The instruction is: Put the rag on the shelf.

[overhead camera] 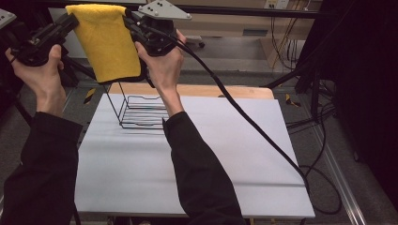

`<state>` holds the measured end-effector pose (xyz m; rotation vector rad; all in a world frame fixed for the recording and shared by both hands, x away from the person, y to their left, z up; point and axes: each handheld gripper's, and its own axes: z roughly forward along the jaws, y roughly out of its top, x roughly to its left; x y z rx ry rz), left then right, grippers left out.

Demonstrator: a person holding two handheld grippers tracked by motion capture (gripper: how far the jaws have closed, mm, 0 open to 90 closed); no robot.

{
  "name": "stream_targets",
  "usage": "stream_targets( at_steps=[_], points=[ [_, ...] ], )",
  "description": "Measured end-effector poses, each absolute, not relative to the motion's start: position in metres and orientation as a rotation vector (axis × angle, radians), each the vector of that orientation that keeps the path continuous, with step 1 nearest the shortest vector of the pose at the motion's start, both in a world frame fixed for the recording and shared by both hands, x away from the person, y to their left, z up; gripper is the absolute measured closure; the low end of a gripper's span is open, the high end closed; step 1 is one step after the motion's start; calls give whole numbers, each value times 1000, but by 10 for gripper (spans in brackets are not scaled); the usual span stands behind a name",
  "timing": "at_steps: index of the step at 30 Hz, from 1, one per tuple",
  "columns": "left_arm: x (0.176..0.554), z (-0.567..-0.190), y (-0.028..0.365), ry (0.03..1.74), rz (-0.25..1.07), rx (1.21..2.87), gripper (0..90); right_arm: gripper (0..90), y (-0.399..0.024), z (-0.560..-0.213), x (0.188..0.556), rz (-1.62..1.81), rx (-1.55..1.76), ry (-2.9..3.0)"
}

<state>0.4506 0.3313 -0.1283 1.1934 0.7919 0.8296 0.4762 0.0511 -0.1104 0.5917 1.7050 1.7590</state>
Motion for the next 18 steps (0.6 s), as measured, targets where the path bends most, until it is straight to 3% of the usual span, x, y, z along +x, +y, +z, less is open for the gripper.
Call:
stream_targets(
  at_steps=[18],
  points=[
    [496,-129,331,826,840,1200,840,798,54,-109,520,1730,599,1708]
  ],
)
